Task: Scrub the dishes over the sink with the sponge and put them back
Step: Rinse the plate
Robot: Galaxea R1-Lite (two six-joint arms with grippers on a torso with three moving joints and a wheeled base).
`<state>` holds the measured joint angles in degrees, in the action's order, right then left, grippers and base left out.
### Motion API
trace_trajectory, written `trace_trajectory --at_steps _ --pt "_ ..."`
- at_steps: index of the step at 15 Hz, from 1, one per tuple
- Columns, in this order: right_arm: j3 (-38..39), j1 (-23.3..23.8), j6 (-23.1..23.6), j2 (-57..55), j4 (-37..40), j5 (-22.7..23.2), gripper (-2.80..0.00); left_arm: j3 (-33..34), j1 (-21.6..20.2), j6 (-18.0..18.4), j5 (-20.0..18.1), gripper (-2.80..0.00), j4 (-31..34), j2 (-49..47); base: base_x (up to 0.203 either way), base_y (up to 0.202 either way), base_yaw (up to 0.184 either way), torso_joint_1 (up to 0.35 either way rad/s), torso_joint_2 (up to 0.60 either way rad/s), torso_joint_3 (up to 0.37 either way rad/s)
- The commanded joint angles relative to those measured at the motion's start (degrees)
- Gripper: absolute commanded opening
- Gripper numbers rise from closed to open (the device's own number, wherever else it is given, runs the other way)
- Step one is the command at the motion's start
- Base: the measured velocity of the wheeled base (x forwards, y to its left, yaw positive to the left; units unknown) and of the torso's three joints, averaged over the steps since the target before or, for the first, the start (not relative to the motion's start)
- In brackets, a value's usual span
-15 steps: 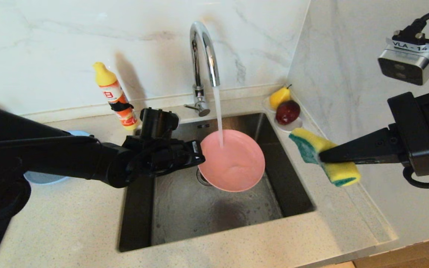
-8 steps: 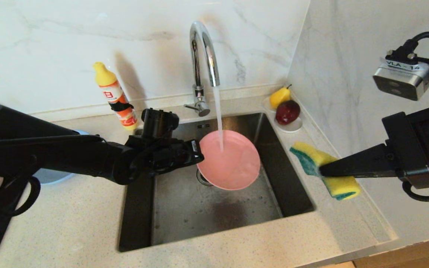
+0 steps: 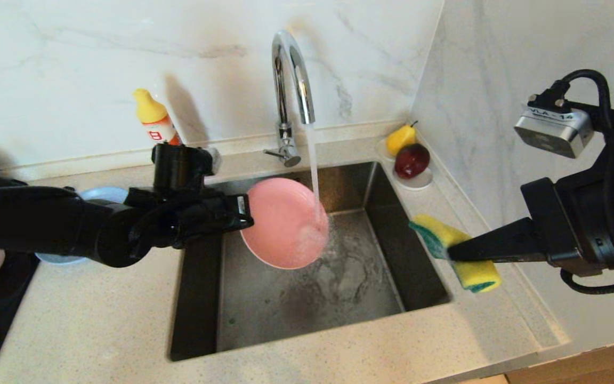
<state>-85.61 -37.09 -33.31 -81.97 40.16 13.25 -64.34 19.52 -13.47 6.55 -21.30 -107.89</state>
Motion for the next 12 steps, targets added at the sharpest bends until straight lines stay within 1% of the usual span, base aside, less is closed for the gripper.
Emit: trace_trajectory --at_steps 1,4,6,8,10,12 --pt "0.71 0.18 -0.17 -0.74 0.19 0.11 -2.80 4.83 -2.80 2.46 0.58 -2.80 -2.01 8.03 0.000 0.000 0.000 0.000 0.00 0.000" --pt "1.42 0.34 -0.26 -0.74 0.27 -0.24 -2.80 10.70 -7.33 7.16 0.73 -2.80 -6.26 13.70 0.000 0.000 0.000 0.000 0.00 0.000" --pt "2.12 0.44 -0.35 -0.83 0.19 -0.24 -2.80 14.14 -9.34 9.46 0.74 -2.80 -10.21 17.16 0.000 0.000 0.000 0.000 0.00 0.000" --pt "2.21 0.44 -0.35 -1.10 0.19 -0.24 -2.80 17.71 -10.58 12.50 0.74 -2.80 -14.52 19.99 0.000 0.000 0.000 0.000 0.00 0.000" --pt "2.31 0.44 -0.44 -1.26 0.20 -0.24 -2.80 21.48 -10.80 15.36 0.73 -2.80 -19.21 22.49 0.000 0.000 0.000 0.000 0.00 0.000" --pt "2.64 0.44 -0.48 -1.53 0.23 -0.24 -2.80 25.90 -10.82 17.48 0.58 -2.80 -24.74 23.78 0.000 0.000 0.000 0.000 0.00 0.000"
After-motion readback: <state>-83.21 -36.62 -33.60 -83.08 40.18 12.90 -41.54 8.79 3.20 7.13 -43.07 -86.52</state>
